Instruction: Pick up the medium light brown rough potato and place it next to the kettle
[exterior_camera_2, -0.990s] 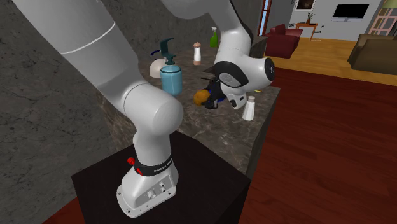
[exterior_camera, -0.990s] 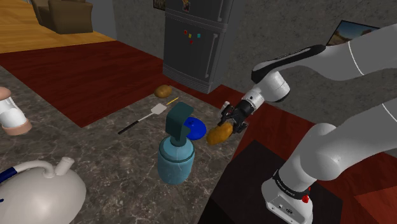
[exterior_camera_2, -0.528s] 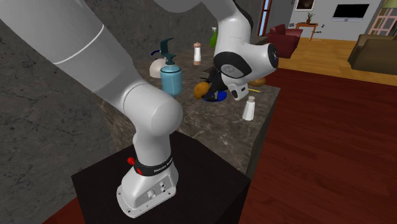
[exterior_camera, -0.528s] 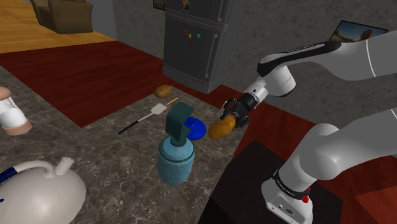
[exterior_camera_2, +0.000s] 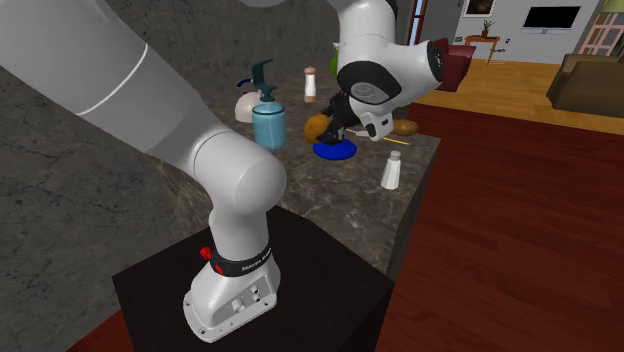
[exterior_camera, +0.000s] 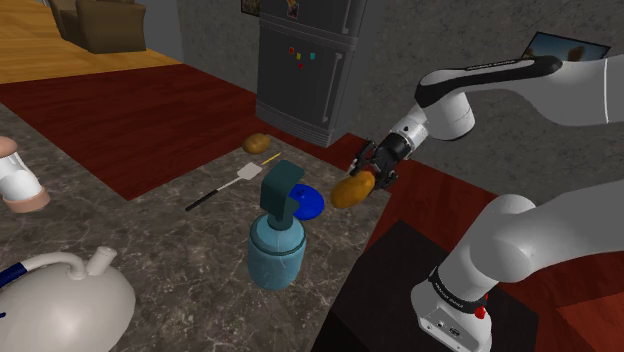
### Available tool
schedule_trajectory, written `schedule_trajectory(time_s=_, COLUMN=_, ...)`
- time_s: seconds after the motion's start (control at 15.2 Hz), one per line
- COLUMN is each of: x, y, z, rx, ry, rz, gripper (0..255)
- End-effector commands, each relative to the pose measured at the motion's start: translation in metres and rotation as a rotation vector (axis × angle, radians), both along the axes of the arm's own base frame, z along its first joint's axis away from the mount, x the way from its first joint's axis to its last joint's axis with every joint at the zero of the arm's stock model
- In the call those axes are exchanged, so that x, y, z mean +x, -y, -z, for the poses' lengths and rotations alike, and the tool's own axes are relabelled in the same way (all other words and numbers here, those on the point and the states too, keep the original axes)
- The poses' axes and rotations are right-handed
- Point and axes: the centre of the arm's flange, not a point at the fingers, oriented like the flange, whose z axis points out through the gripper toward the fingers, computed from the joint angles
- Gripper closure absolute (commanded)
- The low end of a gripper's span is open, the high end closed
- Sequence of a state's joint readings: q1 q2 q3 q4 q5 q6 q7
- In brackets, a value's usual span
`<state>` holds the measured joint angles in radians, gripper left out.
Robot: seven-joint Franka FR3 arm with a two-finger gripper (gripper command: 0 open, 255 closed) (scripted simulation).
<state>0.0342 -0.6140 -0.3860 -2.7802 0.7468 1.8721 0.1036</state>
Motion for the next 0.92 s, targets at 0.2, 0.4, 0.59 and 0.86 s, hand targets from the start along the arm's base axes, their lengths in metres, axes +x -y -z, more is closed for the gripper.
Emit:
schedule_trajectory(time_s=0.2, x=0.001, y=0.0, z=-0.027, rx=0.0, ry=0.0, rz=0.0, gripper=255)
schedule_trajectory(time_s=0.4, x=0.001, y=0.0, z=-0.043, rx=0.0, ry=0.0, rz=0.0, gripper=255)
schedule_trajectory(time_s=0.59, x=0.001, y=0.0, z=-0.059, rx=0.0, ry=0.0, rz=0.0, gripper=255)
schedule_trajectory(time_s=0.86, x=0.001, y=0.0, z=-0.08, rx=0.0, ry=0.0, rz=0.0, gripper=255)
